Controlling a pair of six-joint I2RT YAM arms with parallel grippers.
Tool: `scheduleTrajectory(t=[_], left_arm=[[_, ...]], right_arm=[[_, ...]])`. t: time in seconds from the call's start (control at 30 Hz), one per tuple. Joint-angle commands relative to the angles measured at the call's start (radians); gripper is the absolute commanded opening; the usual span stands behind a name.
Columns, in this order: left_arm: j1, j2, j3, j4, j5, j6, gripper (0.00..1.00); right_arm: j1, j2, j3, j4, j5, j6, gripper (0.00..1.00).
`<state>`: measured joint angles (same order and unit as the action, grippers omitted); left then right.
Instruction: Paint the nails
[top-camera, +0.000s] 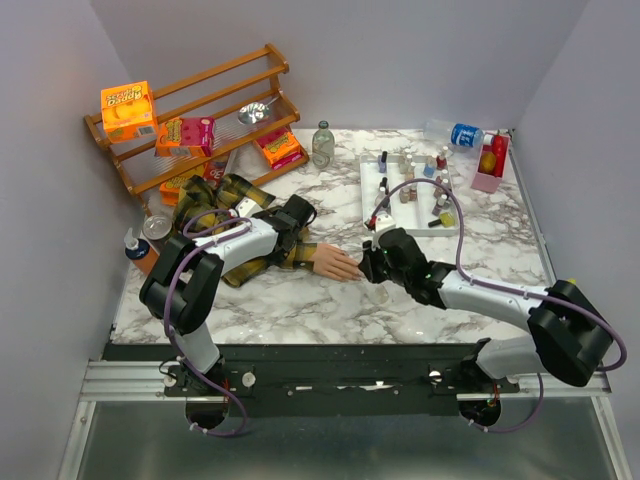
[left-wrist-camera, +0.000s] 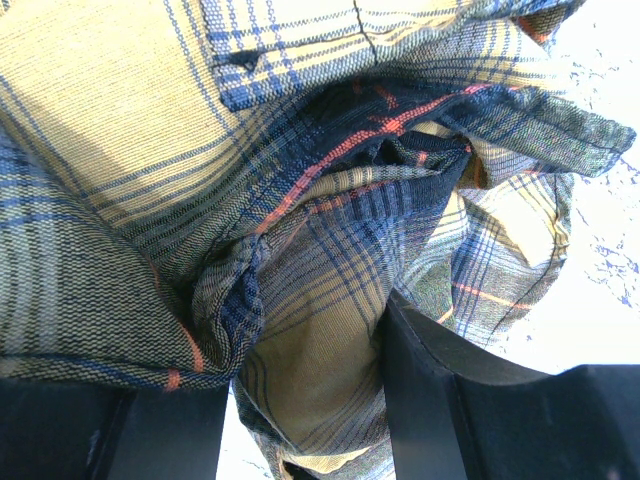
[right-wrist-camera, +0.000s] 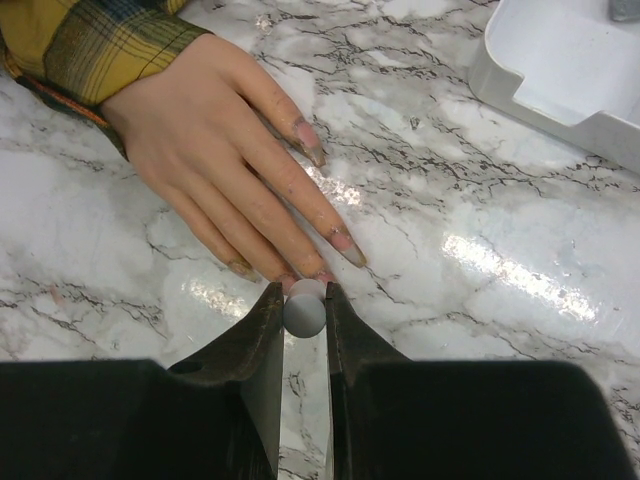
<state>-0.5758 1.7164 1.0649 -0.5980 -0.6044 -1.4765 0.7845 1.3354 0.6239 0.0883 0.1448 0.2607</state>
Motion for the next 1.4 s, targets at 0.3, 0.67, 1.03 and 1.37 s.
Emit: scheduleTrajectory(t=[0.3,0.67,1.03,1.37], left_arm=[[0.007,0.011,-0.026,0.007,0.037,0.018,0.51],[0.013,0.012,-0.026,0.001,0.029,0.010,0.49],[0.025,0.015,-0.028,-0.002,0.025,0.001,0.49],[0.027,0.015,-0.028,-0.002,0.028,0.001,0.49]], right_arm=[[-0.001,-0.024,0.000,0.028,0.016,0.040,0.01],[-0.036,-0.096,-0.058,0.036,-0.007,0.149,0.01],[-0.042,-0.088,-0.072,0.039,0.036,0.342,0.01],[-0.042,-0.056,-0.073,0.016,0.097,0.344,0.01]])
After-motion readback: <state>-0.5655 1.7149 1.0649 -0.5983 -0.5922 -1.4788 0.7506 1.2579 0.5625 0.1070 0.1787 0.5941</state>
